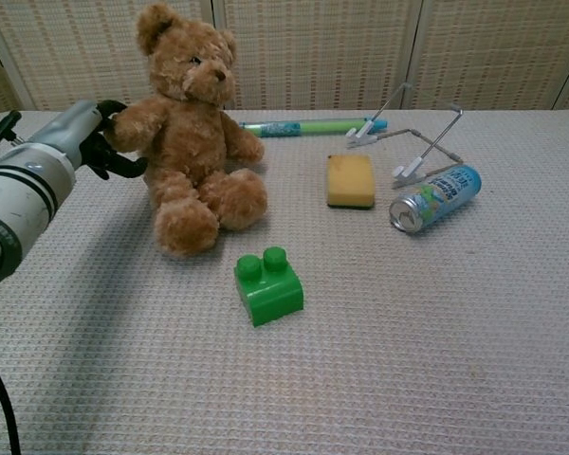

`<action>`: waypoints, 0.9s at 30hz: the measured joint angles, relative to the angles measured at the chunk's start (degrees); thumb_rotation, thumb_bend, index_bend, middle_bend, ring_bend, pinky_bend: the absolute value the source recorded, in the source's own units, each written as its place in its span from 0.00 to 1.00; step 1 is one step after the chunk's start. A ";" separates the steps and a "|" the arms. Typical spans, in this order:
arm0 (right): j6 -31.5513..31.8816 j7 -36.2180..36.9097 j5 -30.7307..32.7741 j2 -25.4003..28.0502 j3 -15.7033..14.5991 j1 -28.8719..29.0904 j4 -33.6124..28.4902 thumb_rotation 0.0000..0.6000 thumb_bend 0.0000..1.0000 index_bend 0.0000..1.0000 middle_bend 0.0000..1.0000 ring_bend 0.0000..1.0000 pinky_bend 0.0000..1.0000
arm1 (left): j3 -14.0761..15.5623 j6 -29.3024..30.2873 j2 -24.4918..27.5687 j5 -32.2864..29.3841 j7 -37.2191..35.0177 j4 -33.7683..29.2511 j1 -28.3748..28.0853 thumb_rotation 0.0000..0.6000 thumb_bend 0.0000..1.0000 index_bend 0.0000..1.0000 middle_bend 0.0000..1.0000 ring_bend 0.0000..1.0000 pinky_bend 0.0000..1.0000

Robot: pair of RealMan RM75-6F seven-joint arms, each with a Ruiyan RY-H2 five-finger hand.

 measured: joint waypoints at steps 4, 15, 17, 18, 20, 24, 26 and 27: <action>0.12 0.11 0.12 -0.01 0.10 -0.02 -0.04 1.00 0.16 0.00 0.12 0.00 0.23 | -0.76 0.17 -0.33 -0.83 -1.28 0.14 -0.89 1.00 0.39 0.12 0.18 0.23 0.42; -0.13 0.13 0.36 0.21 -0.02 -0.07 -0.27 1.00 0.16 0.00 0.12 0.00 0.23 | -1.82 0.72 -2.12 -1.96 -5.98 4.43 -3.33 1.00 0.39 0.20 0.26 0.28 0.44; -0.15 0.13 0.49 0.21 0.03 -0.07 -0.31 1.00 0.16 0.00 0.12 0.00 0.23 | -1.89 1.28 -2.75 -1.69 -6.96 5.99 -3.72 1.00 0.41 0.25 0.32 0.32 0.45; -0.20 0.10 0.52 0.21 0.02 -0.07 -0.32 1.00 0.16 0.00 0.12 0.00 0.23 | -1.92 1.53 -3.04 -1.59 -7.35 6.69 -3.90 1.00 0.43 0.26 0.34 0.33 0.45; -0.28 0.12 0.45 0.28 -0.07 -0.07 -0.33 1.00 0.16 0.00 0.12 0.00 0.23 | -1.91 2.09 -3.70 -1.38 -8.09 8.29 -4.27 1.00 0.48 0.29 0.39 0.36 0.45; -0.33 0.02 0.53 0.24 -0.05 -0.07 -0.35 1.00 0.16 0.00 0.12 0.00 0.23 | -1.49 2.81 -4.74 -0.90 -8.79 11.15 -4.88 1.00 0.56 0.33 0.43 0.40 0.46; -0.42 -0.04 0.47 0.24 -0.11 -0.06 -0.35 1.00 0.16 0.00 0.12 0.00 0.23 | -1.15 3.09 -5.25 -0.45 -9.38 12.45 -5.14 1.00 0.58 0.34 0.44 0.41 0.47; -0.45 -0.05 0.43 0.24 -0.12 -0.04 -0.35 1.00 0.16 0.00 0.12 0.00 0.23 | -0.96 3.21 -5.43 -0.14 -9.66 12.93 -5.22 1.00 0.59 0.34 0.45 0.41 0.47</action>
